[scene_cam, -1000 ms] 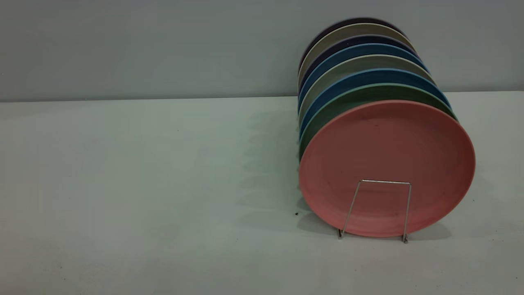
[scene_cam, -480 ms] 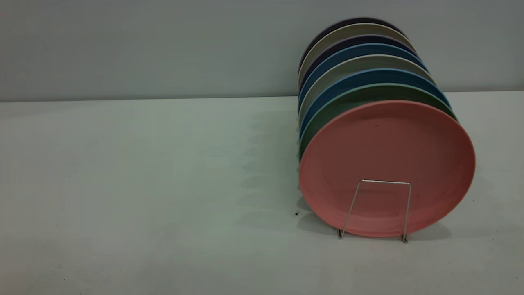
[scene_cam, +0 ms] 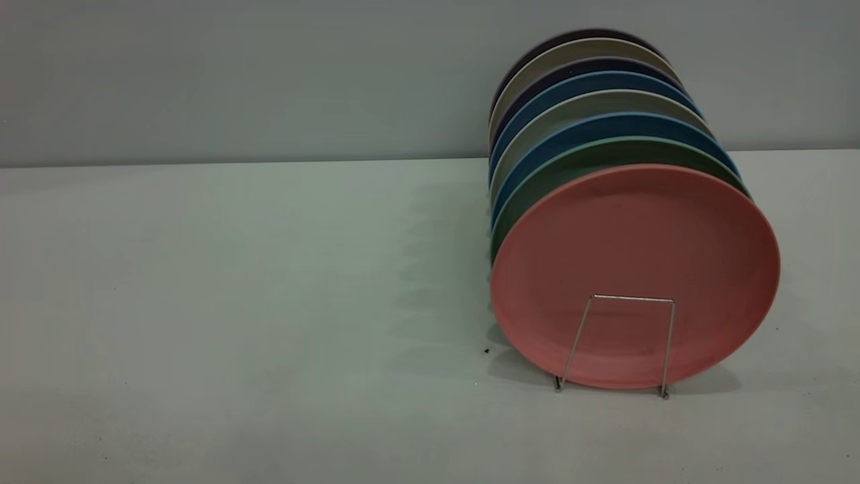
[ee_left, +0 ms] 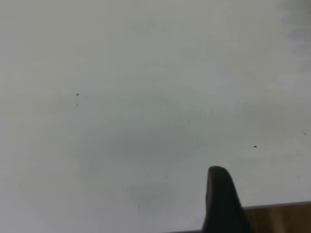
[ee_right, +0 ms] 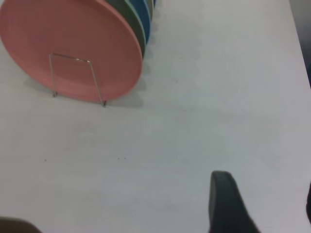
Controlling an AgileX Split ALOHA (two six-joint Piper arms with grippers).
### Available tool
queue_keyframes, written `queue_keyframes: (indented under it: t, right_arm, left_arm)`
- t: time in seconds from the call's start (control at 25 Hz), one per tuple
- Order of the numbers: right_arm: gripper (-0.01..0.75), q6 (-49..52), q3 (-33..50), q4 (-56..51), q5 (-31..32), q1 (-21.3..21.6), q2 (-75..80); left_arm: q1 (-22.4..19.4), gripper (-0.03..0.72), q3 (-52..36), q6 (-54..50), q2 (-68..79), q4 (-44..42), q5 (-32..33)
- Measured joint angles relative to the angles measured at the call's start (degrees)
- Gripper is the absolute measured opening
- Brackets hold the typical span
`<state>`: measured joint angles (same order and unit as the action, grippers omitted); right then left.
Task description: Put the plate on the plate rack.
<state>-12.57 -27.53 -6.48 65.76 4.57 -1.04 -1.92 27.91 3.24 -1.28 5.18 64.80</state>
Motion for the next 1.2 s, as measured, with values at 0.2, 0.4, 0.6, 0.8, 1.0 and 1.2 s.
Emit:
queue_keyframes:
  t: [0.2, 0.4, 0.6, 0.8, 1.0, 1.2]
  right_arm:
    - [0.406, 0.00, 0.00, 0.00, 0.00, -2.50, 0.00]
    - [0.406, 0.00, 0.00, 0.00, 0.00, -5.14, -0.05]
    - [0.406, 0.00, 0.00, 0.00, 0.00, -5.14, -0.05]
    - [0.406, 0.00, 0.00, 0.00, 0.00, -5.14, -0.05]
    - [0.406, 0.00, 0.00, 0.00, 0.00, -5.14, -0.05]
    - [0.406, 0.00, 0.00, 0.00, 0.00, -5.14, -0.05]
  left_arm:
    - [0.00, 0.469, 0.00, 0.00, 0.00, 0.00, 0.00]
    - [0.00, 0.469, 0.00, 0.00, 0.00, 0.00, 0.00]
    - [0.00, 0.469, 0.00, 0.00, 0.00, 0.00, 0.00]
    - [0.00, 0.469, 0.00, 0.06, 0.00, 0.00, 0.00]
    - [0.00, 0.469, 0.00, 0.06, 0.00, 0.00, 0.00]
    - [0.00, 0.469, 0.00, 0.06, 0.00, 0.00, 0.00]
